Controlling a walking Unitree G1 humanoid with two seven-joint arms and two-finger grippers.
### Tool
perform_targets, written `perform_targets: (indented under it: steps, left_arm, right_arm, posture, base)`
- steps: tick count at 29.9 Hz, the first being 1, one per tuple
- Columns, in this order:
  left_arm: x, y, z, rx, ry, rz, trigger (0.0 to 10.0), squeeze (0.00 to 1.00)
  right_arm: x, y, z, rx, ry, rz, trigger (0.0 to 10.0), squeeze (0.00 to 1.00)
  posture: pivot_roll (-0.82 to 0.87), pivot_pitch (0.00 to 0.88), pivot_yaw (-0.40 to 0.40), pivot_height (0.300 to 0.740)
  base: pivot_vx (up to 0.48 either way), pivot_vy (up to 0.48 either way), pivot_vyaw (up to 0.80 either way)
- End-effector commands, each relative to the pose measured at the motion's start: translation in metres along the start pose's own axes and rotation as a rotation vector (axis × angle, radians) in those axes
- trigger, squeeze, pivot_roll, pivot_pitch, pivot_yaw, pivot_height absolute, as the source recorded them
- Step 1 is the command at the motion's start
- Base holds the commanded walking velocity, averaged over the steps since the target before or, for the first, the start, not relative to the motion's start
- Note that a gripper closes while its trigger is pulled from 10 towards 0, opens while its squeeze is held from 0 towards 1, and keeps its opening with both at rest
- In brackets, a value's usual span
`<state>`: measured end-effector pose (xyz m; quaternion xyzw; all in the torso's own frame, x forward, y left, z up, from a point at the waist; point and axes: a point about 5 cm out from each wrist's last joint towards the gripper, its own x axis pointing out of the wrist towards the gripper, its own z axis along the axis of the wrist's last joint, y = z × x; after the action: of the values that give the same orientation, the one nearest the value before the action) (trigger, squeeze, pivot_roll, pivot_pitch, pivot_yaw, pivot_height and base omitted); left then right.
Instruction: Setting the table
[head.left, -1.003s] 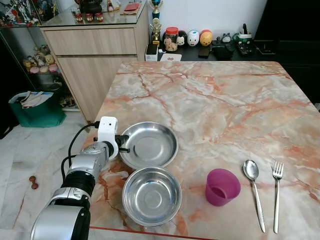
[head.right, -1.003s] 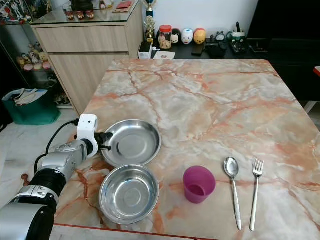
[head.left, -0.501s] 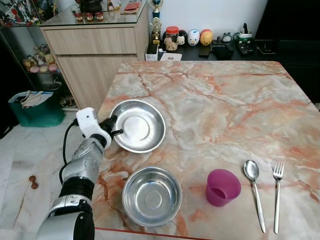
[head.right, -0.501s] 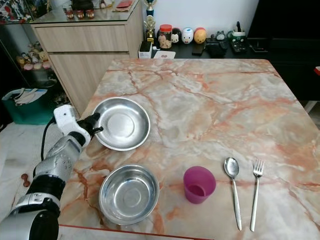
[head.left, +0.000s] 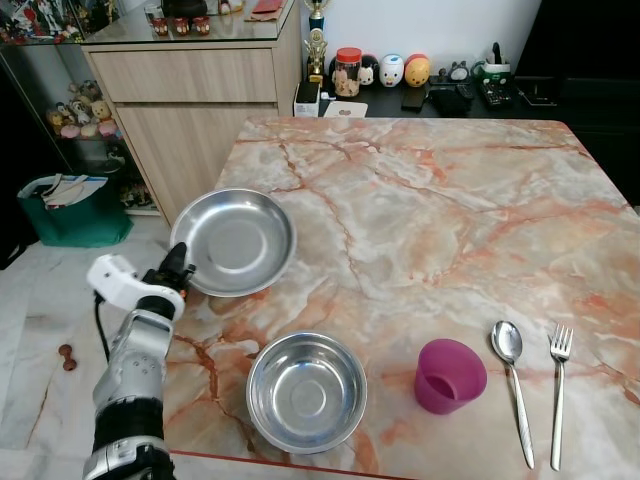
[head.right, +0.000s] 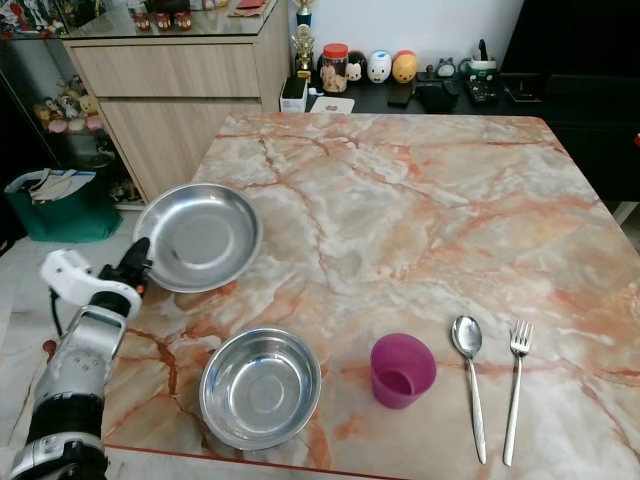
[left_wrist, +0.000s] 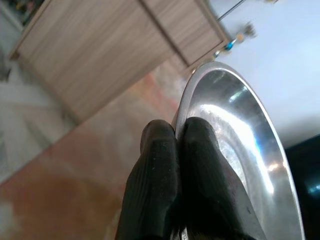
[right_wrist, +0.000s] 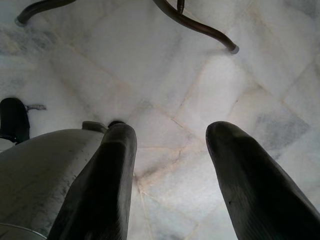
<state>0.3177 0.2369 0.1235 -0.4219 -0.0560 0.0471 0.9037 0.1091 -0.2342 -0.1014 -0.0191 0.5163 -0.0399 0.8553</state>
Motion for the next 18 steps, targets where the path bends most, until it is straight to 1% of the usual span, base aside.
perform_targets:
  steps: [1, 2, 5, 6, 8, 9, 14, 18]
  left_arm:
    - [-0.003, -0.014, 0.016, 0.010, -0.061, -0.077, 10.0, 0.00]
    - [-0.008, -0.017, 0.022, 0.037, -0.082, -0.096, 10.0, 0.00]
    - [-0.016, -0.022, 0.033, 0.061, -0.118, -0.124, 10.0, 0.00]
    - [-0.023, -0.024, 0.039, 0.077, -0.136, -0.134, 10.0, 0.00]
    - [-0.028, -0.027, 0.043, 0.090, -0.146, -0.143, 10.0, 0.00]
    - [-0.035, -0.031, 0.047, 0.116, -0.154, -0.158, 10.0, 0.00]
    - [-0.047, -0.036, 0.050, 0.154, -0.159, -0.169, 10.0, 0.00]
    - [-0.050, -0.032, 0.048, 0.164, -0.161, -0.134, 10.0, 0.00]
  right_arm:
    - [-0.001, -0.002, -0.001, -0.009, 0.001, -0.004, 10.0, 0.00]
    - [-0.001, -0.003, -0.001, -0.007, 0.001, -0.005, 10.0, 0.00]
    - [-0.001, -0.003, -0.002, -0.002, 0.000, -0.007, 10.0, 0.00]
    - [-0.001, -0.004, -0.001, -0.002, -0.001, -0.008, 10.0, 0.00]
    - [-0.001, -0.004, -0.001, -0.001, -0.002, -0.009, 10.0, 0.00]
    - [-0.001, -0.005, -0.001, 0.000, -0.002, -0.009, 10.0, 0.00]
    - [-0.001, -0.005, -0.001, 0.002, -0.002, -0.009, 10.0, 0.00]
    - [-0.001, -0.005, -0.001, 0.000, -0.001, -0.006, 10.0, 0.00]
  posture:
    - [-0.03, 0.000, 0.007, 0.732]
    - [-0.03, 0.000, 0.007, 0.732]
    - [-0.03, 0.000, 0.007, 0.732]
    - [-0.02, 0.000, 0.005, 0.732]
    - [-0.01, 0.000, -0.002, 0.732]
    - [-0.01, 0.000, -0.005, 0.732]
    - [0.01, 0.000, -0.012, 0.732]
    - [0.01, 0.000, -0.014, 0.732]
  base:
    - [0.000, 0.000, 0.00]
    - [0.000, 0.000, 0.00]
    - [0.000, 0.000, 0.00]
    - [0.000, 0.000, 0.00]
    - [0.000, 0.000, 0.00]
    - [0.000, 0.000, 0.00]
    - [0.000, 0.000, 0.00]
    - [0.000, 0.000, 0.00]
